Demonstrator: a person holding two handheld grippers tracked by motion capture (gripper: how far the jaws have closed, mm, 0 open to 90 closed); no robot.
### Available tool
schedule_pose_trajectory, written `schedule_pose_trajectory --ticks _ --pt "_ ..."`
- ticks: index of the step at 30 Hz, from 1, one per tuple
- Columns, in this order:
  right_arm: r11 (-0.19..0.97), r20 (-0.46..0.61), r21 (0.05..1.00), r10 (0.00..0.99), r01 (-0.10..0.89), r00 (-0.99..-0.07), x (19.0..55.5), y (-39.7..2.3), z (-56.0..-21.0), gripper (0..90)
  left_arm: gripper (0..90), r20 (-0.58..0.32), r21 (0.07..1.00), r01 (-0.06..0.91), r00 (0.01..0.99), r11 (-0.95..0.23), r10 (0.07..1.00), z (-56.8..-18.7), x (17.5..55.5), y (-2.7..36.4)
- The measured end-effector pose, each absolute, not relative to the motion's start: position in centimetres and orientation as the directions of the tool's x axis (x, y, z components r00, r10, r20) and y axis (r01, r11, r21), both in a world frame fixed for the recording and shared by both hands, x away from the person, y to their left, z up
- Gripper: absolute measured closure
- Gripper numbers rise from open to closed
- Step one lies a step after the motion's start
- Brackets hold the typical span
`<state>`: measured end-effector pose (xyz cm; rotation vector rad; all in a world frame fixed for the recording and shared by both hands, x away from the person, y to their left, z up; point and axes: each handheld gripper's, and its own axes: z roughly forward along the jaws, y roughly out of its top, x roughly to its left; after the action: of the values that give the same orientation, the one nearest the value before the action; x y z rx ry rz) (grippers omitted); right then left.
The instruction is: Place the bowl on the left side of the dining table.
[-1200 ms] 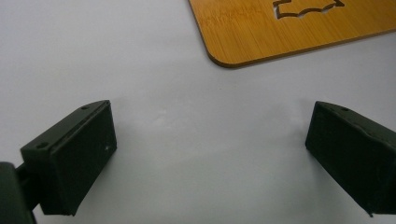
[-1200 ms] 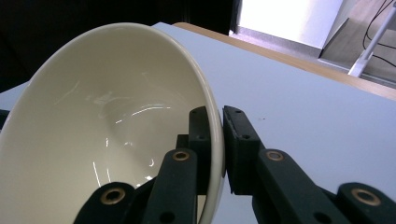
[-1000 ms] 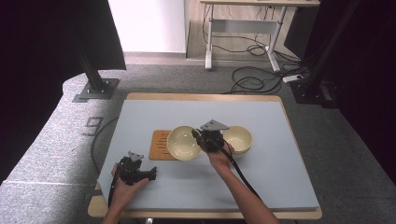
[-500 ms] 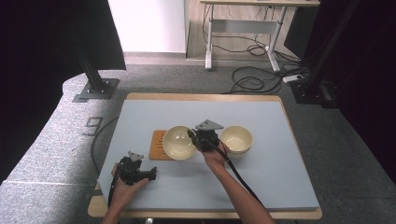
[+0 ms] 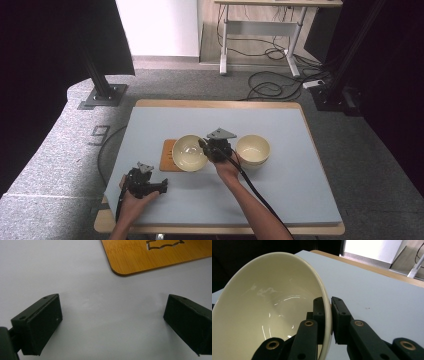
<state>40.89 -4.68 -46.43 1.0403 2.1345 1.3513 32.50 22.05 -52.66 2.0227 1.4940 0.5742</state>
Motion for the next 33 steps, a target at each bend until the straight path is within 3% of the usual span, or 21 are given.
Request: schedule_pose_trajectory --ticks 33 --pt "0.267 0.075 0.869 0.76 0.416 -0.645 42.2 -1.8 -48.5 82.5 1.8 0.012 0.655 0.721 0.29 -0.226 0.957 -52.7 32.5 22.1"
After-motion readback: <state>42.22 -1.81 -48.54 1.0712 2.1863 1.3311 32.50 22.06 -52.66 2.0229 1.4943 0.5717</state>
